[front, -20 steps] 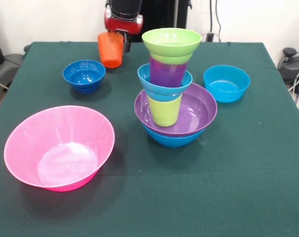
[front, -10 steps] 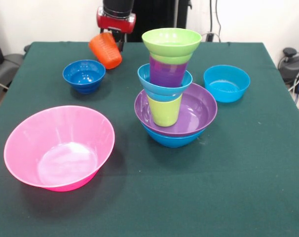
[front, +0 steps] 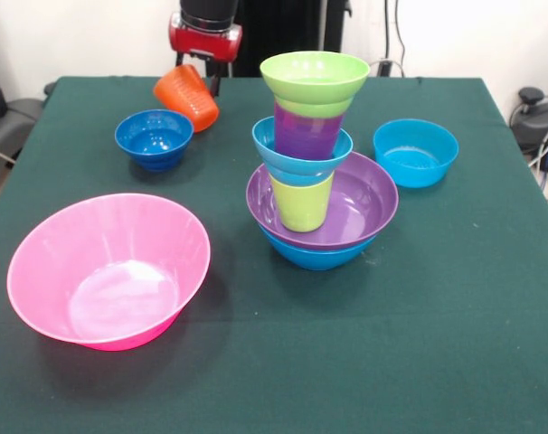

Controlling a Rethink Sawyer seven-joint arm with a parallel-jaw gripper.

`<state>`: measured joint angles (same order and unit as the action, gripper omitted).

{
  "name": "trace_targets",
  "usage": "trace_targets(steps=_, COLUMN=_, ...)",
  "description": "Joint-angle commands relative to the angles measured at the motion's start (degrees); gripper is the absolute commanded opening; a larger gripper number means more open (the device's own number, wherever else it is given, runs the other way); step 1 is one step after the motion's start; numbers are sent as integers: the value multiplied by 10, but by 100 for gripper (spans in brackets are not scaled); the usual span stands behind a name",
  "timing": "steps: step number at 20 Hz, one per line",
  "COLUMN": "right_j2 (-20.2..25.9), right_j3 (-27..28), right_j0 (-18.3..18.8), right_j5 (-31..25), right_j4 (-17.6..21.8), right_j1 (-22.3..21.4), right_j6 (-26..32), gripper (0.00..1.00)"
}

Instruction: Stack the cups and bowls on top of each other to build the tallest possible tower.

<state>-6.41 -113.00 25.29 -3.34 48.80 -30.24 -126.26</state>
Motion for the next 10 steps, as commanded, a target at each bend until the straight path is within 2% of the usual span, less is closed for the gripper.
trace_targets(steps=1, right_j2=104, right_j3=15, right_j0=20, right_j5=-49, right_j4=20, right_j1=-4, right_j6=55, gripper=100)
trace_targets(steps=10, right_j2=166, right_j3=3, right_j0=60, right_j5=-105, right_j4=0, right_j1=-26, right_j6=89, gripper=100)
